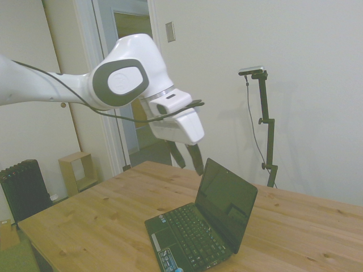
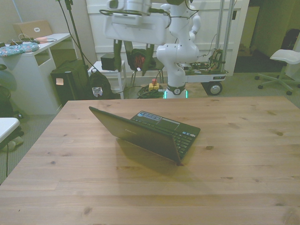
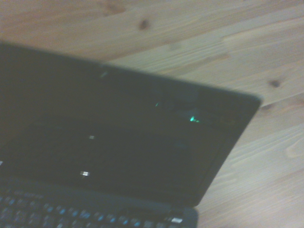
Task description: Close the laptop
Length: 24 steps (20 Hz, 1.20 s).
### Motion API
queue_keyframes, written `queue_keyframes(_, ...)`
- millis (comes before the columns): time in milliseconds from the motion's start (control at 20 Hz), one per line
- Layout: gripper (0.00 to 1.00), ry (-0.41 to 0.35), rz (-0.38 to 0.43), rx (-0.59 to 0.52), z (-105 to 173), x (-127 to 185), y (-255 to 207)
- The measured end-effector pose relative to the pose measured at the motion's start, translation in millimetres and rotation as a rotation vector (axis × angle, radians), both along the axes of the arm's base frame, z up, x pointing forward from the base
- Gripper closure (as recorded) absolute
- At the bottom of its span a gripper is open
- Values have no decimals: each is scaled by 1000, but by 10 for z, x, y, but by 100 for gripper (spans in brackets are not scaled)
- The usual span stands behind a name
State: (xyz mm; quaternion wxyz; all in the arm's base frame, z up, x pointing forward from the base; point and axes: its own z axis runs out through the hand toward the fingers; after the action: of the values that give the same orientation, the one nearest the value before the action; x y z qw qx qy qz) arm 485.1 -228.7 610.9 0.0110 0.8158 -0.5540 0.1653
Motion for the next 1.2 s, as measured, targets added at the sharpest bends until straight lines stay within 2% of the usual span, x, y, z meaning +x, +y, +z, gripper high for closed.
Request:
queue_keyframes(200,0,-16,-75,-28,130,90,-667)
queue_keyframes(400,0,1,-95,8,-52,362,-1075)
queue_keyframes(600,0,14,-71,83,-239,726,-1262)
queue_keyframes(950,0,-13,-74,113,-319,1221,-1486)
queue_keyframes(1200,0,-21,-30,163,-635,1702,-1242)
